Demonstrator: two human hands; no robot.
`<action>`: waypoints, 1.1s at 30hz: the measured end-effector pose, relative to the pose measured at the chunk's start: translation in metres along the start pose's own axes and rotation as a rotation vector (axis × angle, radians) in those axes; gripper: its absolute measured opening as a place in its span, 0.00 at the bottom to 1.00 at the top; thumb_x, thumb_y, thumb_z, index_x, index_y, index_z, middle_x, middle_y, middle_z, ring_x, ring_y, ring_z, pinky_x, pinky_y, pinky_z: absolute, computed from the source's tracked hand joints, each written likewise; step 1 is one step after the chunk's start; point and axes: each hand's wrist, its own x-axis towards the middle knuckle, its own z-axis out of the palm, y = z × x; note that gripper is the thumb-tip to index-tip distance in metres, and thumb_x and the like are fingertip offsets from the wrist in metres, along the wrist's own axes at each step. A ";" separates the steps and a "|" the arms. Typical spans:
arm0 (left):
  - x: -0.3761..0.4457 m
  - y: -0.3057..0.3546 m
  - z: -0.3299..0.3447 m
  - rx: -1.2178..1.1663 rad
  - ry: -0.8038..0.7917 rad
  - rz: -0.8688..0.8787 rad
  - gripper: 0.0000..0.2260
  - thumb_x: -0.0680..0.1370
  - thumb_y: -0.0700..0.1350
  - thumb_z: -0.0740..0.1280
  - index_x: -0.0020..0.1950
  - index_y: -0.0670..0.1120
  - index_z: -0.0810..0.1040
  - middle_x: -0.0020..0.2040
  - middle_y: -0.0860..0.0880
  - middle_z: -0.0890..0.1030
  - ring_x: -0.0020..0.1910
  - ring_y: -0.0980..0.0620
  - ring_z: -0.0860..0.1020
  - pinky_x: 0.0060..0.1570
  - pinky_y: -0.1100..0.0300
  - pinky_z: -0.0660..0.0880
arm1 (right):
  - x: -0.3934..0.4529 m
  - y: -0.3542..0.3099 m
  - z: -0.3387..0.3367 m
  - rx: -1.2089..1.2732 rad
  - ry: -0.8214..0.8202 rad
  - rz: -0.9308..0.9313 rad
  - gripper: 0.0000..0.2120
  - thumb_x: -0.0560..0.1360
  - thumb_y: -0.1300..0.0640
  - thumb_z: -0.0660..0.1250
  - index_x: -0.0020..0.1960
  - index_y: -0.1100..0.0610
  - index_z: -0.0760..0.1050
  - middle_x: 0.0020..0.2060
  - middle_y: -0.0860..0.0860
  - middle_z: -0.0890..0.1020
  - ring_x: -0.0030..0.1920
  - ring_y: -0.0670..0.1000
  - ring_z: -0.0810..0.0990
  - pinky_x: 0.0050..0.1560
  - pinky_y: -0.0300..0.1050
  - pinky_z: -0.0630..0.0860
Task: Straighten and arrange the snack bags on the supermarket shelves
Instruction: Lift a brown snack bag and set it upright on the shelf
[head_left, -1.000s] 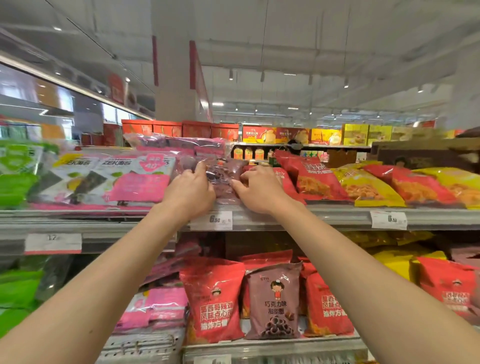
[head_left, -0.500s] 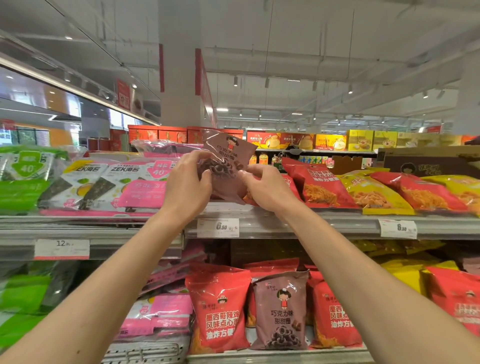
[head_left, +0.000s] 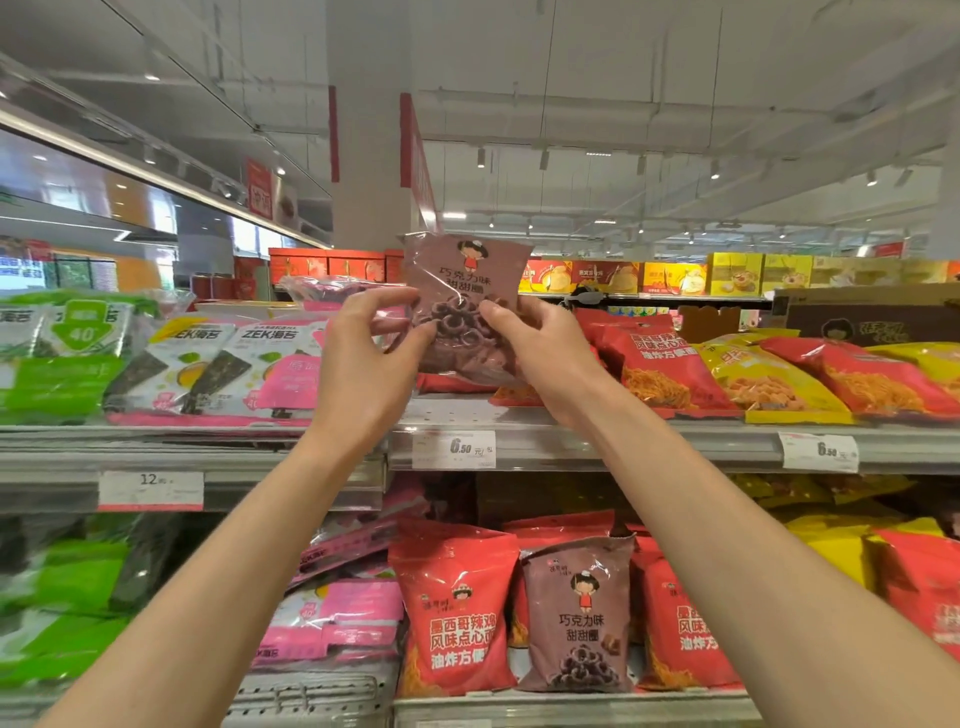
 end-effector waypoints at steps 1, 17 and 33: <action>-0.006 0.001 0.001 -0.026 -0.004 -0.010 0.14 0.78 0.47 0.74 0.64 0.53 0.80 0.61 0.57 0.80 0.56 0.66 0.79 0.49 0.66 0.80 | -0.003 0.001 -0.003 0.012 0.009 -0.001 0.14 0.80 0.51 0.71 0.63 0.55 0.78 0.51 0.54 0.87 0.45 0.57 0.88 0.55 0.59 0.84; -0.142 0.000 0.060 -0.398 -0.335 -0.202 0.13 0.78 0.46 0.73 0.60 0.59 0.80 0.56 0.60 0.84 0.55 0.59 0.83 0.49 0.70 0.77 | -0.154 0.060 -0.125 -0.001 0.230 0.002 0.21 0.71 0.49 0.75 0.63 0.45 0.75 0.50 0.36 0.87 0.51 0.39 0.86 0.43 0.32 0.80; -0.318 0.072 0.202 -0.448 -0.258 -0.625 0.13 0.75 0.48 0.71 0.59 0.48 0.81 0.51 0.46 0.86 0.51 0.49 0.85 0.50 0.64 0.81 | -0.330 0.129 -0.345 -0.032 0.475 0.250 0.25 0.61 0.33 0.78 0.57 0.28 0.77 0.56 0.30 0.83 0.59 0.32 0.80 0.57 0.36 0.73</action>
